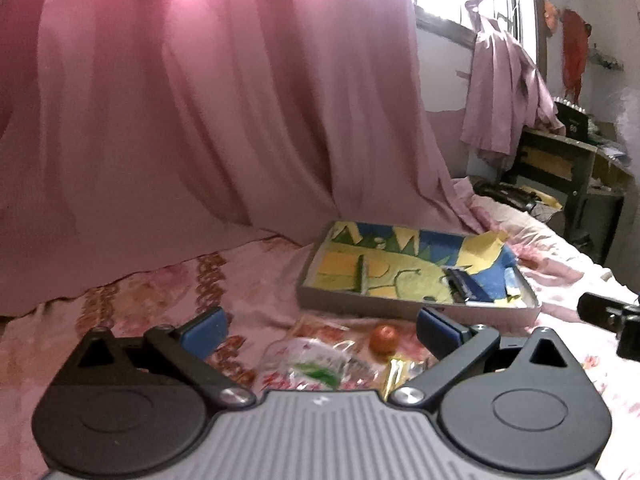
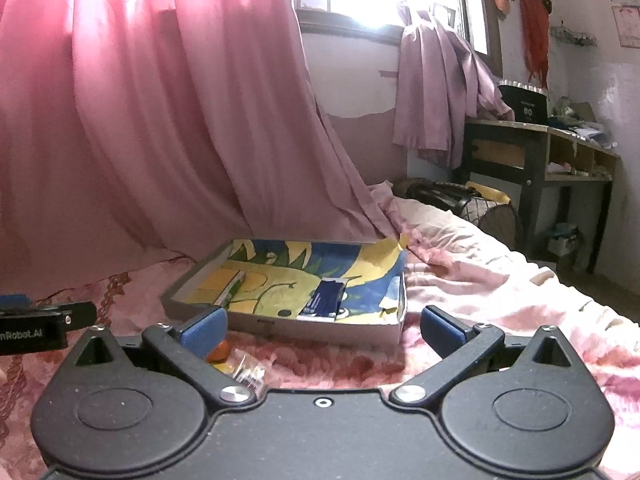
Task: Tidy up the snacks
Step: 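Open both grippers to drop the snacks in the tray and withdraw, then move both tools back over the remaining snacks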
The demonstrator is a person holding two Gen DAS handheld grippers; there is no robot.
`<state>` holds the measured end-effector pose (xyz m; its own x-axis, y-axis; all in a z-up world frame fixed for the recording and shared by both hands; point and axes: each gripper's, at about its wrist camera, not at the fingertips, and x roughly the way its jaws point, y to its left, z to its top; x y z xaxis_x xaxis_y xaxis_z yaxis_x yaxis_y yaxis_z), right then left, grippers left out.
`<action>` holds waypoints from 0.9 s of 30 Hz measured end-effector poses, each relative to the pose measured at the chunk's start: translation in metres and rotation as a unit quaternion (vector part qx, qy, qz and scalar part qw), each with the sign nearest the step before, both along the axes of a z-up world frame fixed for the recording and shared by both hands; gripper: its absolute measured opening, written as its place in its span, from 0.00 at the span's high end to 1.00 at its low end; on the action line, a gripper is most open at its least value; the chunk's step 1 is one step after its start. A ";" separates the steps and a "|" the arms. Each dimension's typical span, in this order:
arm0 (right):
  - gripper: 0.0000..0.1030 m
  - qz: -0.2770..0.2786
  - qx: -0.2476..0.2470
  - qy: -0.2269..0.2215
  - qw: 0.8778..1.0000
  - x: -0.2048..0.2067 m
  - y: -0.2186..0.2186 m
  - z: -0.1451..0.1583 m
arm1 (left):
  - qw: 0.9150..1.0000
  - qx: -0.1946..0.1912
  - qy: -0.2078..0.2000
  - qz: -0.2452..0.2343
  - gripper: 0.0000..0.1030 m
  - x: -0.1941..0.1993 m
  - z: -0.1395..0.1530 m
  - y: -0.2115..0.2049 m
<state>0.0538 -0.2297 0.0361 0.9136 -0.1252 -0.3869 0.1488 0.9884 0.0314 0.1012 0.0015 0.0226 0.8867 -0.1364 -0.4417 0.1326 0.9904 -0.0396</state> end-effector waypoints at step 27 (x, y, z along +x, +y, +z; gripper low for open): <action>0.01 0.029 0.006 0.086 0.996 -0.038 0.033 -0.027 | 0.996 0.028 0.074 0.049 0.00 -0.037 -0.014 0.021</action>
<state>0.0162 -0.1964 0.0095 0.8398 -0.0680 -0.5386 0.0946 0.9953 0.0219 0.0639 0.0225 0.0086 0.8189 -0.0232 -0.5735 0.0318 0.9995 0.0051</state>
